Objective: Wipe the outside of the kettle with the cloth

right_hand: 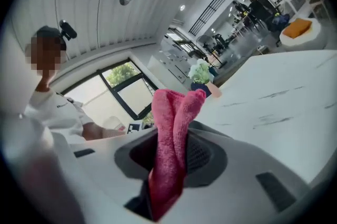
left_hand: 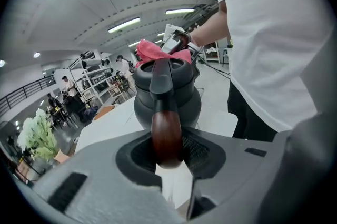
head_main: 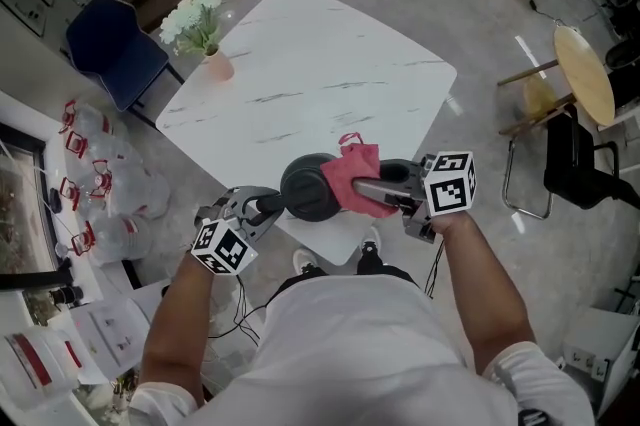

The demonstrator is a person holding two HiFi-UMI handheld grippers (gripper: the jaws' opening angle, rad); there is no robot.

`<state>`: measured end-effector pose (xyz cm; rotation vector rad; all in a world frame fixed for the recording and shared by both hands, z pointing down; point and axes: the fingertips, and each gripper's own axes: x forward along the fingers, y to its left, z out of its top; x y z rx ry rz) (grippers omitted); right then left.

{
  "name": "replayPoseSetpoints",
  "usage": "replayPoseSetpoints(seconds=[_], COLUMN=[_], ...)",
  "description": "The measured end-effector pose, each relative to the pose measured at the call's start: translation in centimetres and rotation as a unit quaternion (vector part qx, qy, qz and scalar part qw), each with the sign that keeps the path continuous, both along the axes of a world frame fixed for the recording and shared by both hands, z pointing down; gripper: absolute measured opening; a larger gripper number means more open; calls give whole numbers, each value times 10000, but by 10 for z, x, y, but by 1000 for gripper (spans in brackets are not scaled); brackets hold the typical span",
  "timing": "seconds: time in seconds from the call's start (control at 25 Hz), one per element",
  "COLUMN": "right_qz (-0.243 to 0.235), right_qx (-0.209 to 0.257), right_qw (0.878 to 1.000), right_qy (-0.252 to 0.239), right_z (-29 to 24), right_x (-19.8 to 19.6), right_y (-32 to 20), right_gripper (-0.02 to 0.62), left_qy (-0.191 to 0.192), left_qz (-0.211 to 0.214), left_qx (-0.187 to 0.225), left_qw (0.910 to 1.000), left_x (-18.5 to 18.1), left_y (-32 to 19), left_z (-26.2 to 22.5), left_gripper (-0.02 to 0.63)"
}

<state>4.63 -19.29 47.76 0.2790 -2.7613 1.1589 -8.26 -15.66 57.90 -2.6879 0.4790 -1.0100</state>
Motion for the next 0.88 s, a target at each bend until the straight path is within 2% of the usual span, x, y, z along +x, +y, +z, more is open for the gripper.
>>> replayPoseSetpoints(seconds=[0.12, 0.24, 0.6, 0.88], right_qz=[4, 100, 498, 613], right_qx=[239, 404, 374, 346], right_qw=[9983, 9955, 9918, 9842], right_qy=[532, 850, 1115, 1626], right_z=[22, 35, 52, 80], right_x=[-4, -8, -4, 2], right_y=[-4, -10, -20, -31], right_gripper=[112, 112, 114, 112], left_qy=[-226, -359, -513, -660], left_qz=[278, 436, 430, 635], left_qx=[287, 463, 626, 826], left_qw=[9989, 9973, 9958, 9924], left_x=[7, 11, 9, 11], left_y=[6, 9, 12, 17], left_z=[-3, -5, -3, -3], left_gripper=[98, 98, 98, 99])
